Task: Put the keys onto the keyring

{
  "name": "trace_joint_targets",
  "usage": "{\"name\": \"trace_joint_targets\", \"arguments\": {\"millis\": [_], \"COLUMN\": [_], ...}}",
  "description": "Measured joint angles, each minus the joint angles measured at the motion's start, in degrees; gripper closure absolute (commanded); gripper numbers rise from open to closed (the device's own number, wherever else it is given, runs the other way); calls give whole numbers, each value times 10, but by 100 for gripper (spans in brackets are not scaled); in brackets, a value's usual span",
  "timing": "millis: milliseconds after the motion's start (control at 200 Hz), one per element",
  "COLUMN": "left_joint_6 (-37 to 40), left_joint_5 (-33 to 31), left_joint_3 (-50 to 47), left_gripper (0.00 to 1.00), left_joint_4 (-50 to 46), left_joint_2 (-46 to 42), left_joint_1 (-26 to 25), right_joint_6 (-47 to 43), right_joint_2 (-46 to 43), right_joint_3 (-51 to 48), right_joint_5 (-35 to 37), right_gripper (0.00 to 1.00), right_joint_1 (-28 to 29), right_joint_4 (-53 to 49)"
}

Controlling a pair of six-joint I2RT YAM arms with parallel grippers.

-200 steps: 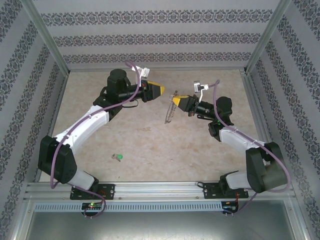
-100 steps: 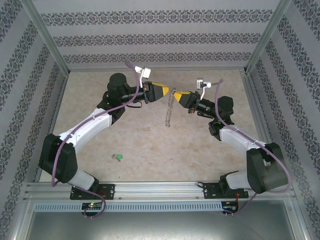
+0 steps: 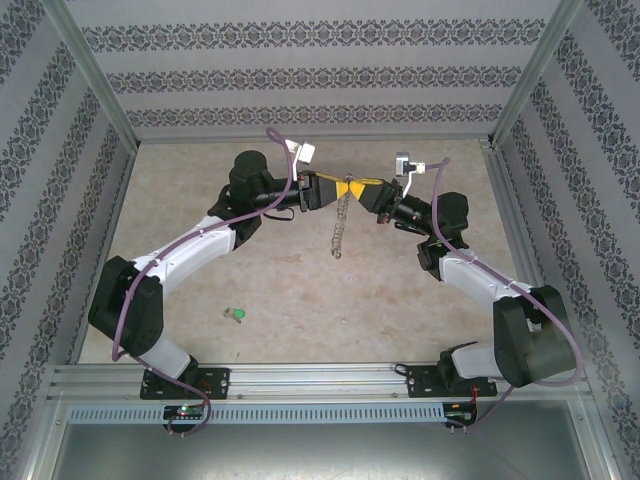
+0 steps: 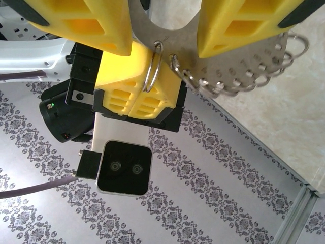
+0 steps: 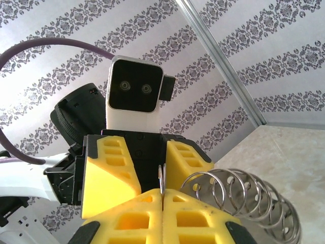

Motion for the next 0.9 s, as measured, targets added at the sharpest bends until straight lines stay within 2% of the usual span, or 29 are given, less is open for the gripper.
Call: {"name": "trace_joint_targets", "arguments": {"millis": [285, 700, 899], "left_joint_6": [-2, -2, -2], "left_joint_5": [2, -16, -25], "left_joint_3": [2, 2, 2], "left_gripper": [67, 56, 58], "left_joint_4": [8, 27, 32], "left_joint_2": [10, 10, 10], "left_joint_1": [-8, -8, -8], "right_joint_6": [1, 1, 2], "right_joint_2": [0, 0, 0], "right_joint_3": [0, 0, 0], "right_joint_5": [0, 0, 0], "right_gripper": [100, 100, 100], "right_joint_1": [0, -4, -4], "right_joint_4": [0, 1, 4]}}
